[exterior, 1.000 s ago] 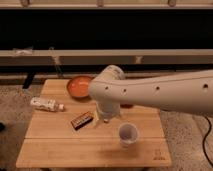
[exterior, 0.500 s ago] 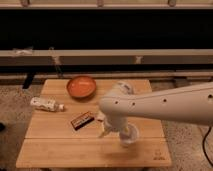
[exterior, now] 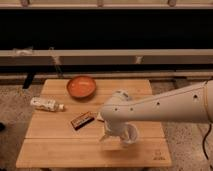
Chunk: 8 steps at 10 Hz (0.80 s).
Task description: Pick up the ceramic cup
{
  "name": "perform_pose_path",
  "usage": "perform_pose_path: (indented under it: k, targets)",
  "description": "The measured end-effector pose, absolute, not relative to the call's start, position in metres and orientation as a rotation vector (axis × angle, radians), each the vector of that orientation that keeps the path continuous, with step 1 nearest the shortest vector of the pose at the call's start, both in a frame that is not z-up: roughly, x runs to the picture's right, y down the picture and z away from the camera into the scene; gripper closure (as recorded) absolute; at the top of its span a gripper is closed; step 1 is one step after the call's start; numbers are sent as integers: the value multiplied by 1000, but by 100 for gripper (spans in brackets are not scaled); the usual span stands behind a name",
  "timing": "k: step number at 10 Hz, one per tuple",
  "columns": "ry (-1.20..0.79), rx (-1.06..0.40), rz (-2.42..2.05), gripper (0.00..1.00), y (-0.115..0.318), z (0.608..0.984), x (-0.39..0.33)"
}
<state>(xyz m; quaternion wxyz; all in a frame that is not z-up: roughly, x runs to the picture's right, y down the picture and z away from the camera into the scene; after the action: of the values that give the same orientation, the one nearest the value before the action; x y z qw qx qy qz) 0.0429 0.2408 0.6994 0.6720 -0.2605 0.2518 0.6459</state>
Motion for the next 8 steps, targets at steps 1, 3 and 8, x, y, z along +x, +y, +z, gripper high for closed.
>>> perform_pose_path:
  k: [1, 3, 8]
  targets:
    - [570, -578, 1457, 20, 241, 703, 46]
    - [572, -557, 1457, 23, 241, 710, 52]
    - [587, -522, 1458, 73, 237, 728, 67]
